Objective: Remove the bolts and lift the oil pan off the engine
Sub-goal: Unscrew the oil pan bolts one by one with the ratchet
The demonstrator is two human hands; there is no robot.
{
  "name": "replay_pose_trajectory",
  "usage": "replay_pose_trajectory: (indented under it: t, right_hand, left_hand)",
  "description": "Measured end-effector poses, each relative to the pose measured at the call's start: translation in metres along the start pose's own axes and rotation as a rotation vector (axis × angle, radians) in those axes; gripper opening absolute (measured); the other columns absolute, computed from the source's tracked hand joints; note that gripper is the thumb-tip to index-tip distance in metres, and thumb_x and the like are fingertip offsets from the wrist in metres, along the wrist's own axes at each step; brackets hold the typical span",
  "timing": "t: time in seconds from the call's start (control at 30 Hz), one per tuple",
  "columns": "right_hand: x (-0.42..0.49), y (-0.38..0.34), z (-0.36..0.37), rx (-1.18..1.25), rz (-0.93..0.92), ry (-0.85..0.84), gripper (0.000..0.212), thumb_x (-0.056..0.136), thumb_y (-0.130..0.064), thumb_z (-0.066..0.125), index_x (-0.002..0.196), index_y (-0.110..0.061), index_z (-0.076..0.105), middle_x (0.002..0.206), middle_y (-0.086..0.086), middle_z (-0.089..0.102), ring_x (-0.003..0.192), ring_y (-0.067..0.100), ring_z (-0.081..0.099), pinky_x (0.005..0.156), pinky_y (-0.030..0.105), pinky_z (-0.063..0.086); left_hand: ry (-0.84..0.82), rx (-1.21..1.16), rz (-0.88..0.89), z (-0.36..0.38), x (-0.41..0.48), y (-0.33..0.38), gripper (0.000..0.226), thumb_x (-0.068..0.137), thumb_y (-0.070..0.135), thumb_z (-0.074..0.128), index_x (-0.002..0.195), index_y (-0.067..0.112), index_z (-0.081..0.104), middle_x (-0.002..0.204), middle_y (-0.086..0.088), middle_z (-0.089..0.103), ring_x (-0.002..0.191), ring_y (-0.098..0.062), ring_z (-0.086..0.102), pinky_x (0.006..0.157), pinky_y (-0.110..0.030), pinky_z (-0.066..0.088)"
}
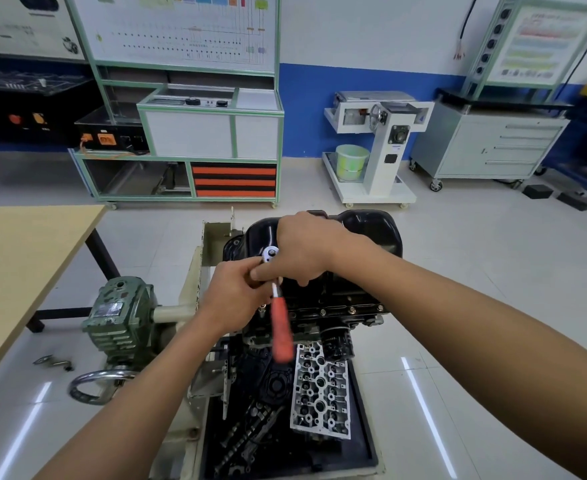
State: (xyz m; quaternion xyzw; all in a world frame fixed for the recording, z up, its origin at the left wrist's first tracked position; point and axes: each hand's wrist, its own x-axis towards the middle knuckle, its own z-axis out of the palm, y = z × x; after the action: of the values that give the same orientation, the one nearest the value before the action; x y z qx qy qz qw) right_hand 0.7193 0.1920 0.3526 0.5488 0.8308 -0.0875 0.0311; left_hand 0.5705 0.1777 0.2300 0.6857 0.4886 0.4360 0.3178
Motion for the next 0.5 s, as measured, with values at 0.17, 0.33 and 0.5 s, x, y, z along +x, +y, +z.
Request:
replay_pose_trajectory:
  t: [0.17, 0.33, 0.5]
  right_hand:
    - [-0.001, -0.004, 0.001, 0.059, 0.004, 0.086, 0.047, 0.073, -0.058, 0.071, 0.054, -0.019, 0.052, 0.042, -0.007, 0.053, 0.046, 0.01, 0.05, 0.047, 0.025, 0.034]
    - [-0.003, -0.002, -0.013, -0.138, -0.078, 0.023, 0.017, 0.083, -0.026, 0.072, 0.075, -0.016, 0.06, 0.066, -0.001, 0.052, 0.056, 0.017, 0.05, 0.051, 0.028, 0.037]
    - [-0.004, -0.003, -0.014, -0.255, -0.188, 0.069, 0.03, 0.086, -0.008, 0.064, 0.109, -0.027, 0.07, 0.086, -0.001, 0.04, 0.063, 0.017, 0.043, 0.055, 0.029, 0.033]
  left_hand:
    - [-0.031, -0.031, -0.014, -0.005, 0.003, 0.001, 0.03, 0.089, 0.007, 0.076, 0.07, 0.027, 0.064, 0.058, 0.006, 0.061, 0.05, -0.012, 0.056, 0.052, -0.03, 0.05]
    - [-0.229, -0.133, -0.024, -0.016, 0.005, 0.007, 0.023, 0.093, 0.004, 0.072, 0.105, 0.024, 0.07, 0.078, 0.006, 0.074, 0.065, -0.024, 0.073, 0.064, -0.026, 0.058]
    - [-0.294, -0.124, -0.05, -0.016, 0.011, 0.012, 0.021, 0.095, 0.001, 0.068, 0.11, 0.017, 0.069, 0.082, 0.016, 0.076, 0.069, -0.023, 0.075, 0.065, -0.024, 0.057]
